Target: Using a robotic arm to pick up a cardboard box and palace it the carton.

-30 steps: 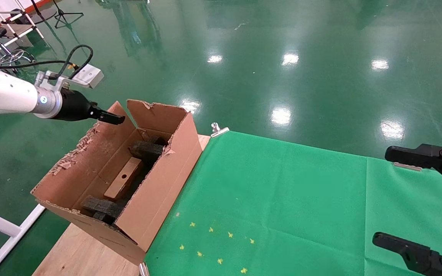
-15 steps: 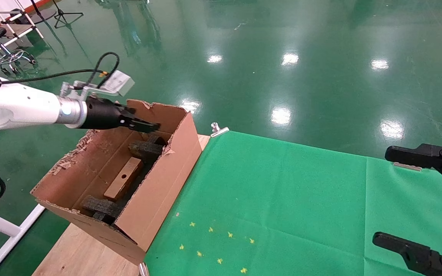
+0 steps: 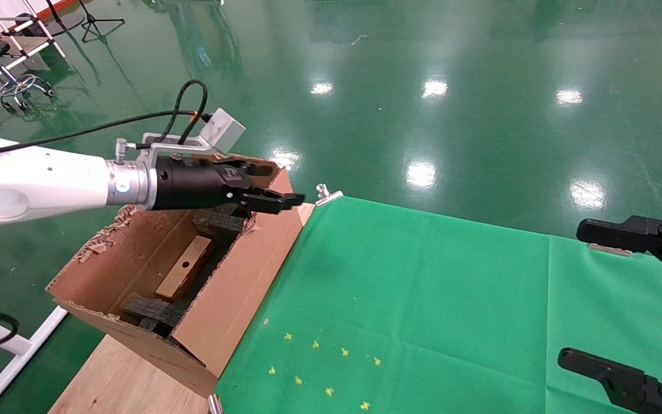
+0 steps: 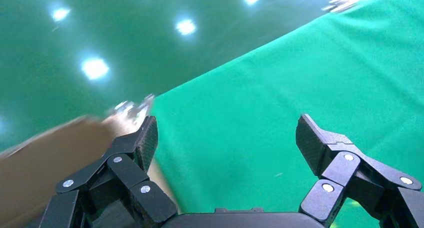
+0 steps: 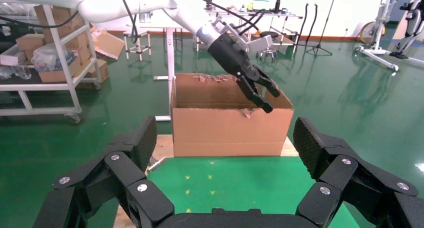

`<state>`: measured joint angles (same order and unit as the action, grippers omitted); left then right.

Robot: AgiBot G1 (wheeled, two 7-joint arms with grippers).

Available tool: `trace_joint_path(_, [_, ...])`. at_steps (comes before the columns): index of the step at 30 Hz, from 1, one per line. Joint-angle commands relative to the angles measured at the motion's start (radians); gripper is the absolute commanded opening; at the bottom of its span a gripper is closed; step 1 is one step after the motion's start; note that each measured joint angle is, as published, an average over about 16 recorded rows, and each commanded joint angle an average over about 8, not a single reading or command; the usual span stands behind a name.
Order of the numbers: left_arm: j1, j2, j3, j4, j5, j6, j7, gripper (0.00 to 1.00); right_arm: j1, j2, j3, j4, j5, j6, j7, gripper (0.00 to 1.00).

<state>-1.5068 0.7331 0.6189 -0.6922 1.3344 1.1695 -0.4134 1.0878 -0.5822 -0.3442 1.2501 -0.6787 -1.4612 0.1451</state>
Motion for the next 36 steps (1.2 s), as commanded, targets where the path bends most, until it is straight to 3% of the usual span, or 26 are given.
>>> trace_joint_path(1, [0.027,-0.008,-0.021,-0.036,-0.037,0.02,0.014,1.0,0.0,0.0,0.0,0.0,0.0,0.0,0.0,1.0])
trace_joint_path(28, [0.385,-0.108,-0.302,-0.527,-0.537,0.29,0.201,1.0,0.0,0.0,0.0,0.0,0.0,0.0,0.0,1.0])
trace_joint_path(36, [0.446,-0.126,-0.35,-0.611,-0.624,0.337,0.23,1.0,0.0,0.0,0.0,0.0,0.0,0.0,0.0,1.0])
